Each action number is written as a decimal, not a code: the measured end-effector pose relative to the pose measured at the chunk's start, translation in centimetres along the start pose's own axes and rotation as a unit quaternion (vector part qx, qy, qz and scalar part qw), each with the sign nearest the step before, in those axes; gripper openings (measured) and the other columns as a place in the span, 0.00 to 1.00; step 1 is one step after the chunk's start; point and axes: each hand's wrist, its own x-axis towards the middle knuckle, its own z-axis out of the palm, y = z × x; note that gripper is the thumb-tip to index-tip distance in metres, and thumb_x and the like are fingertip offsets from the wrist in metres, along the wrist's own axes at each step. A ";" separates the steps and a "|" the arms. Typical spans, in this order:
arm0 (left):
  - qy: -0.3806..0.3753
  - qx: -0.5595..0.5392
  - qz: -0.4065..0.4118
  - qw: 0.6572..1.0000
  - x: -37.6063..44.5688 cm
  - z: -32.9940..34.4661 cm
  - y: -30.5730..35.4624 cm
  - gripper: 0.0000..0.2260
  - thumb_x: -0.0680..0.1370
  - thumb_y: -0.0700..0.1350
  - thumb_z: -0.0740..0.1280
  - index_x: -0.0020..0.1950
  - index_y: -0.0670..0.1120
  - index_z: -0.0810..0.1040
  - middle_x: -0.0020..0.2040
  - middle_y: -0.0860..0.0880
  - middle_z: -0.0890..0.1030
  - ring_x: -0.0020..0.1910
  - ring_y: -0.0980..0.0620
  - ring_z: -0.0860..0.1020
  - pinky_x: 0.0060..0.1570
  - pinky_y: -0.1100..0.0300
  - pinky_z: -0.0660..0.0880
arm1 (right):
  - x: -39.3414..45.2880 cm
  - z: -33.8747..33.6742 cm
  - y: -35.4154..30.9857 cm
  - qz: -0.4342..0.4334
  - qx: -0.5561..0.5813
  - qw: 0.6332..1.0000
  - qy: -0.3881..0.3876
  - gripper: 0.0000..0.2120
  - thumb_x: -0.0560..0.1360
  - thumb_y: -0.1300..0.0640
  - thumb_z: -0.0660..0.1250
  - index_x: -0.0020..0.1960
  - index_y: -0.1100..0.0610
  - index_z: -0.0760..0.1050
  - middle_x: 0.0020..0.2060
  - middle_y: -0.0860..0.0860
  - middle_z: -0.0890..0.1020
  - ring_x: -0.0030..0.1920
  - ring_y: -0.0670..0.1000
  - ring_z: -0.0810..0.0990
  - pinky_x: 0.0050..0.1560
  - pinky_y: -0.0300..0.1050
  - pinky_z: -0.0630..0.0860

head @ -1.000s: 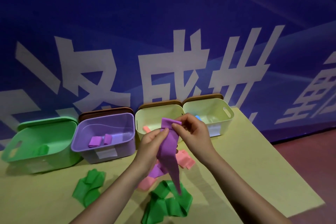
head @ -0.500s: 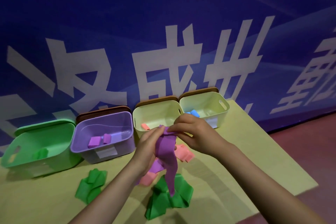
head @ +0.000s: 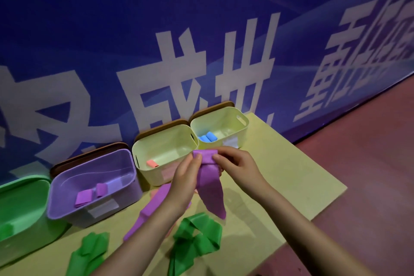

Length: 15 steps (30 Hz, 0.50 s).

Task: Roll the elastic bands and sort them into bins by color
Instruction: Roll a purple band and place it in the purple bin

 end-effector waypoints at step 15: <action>0.063 0.289 0.174 0.939 -0.3 -3.7 -1.0 0.10 0.82 0.44 0.58 0.44 0.47 0.76 0.33 0.51 0.77 0.34 0.56 0.75 0.34 0.61 0.69 | 1.1 3.6 0.8 -0.049 -0.103 0.993 -0.023 0.14 0.74 0.64 0.68 0.35 0.48 0.72 0.27 0.41 0.74 0.30 0.42 0.70 0.33 0.33 0.66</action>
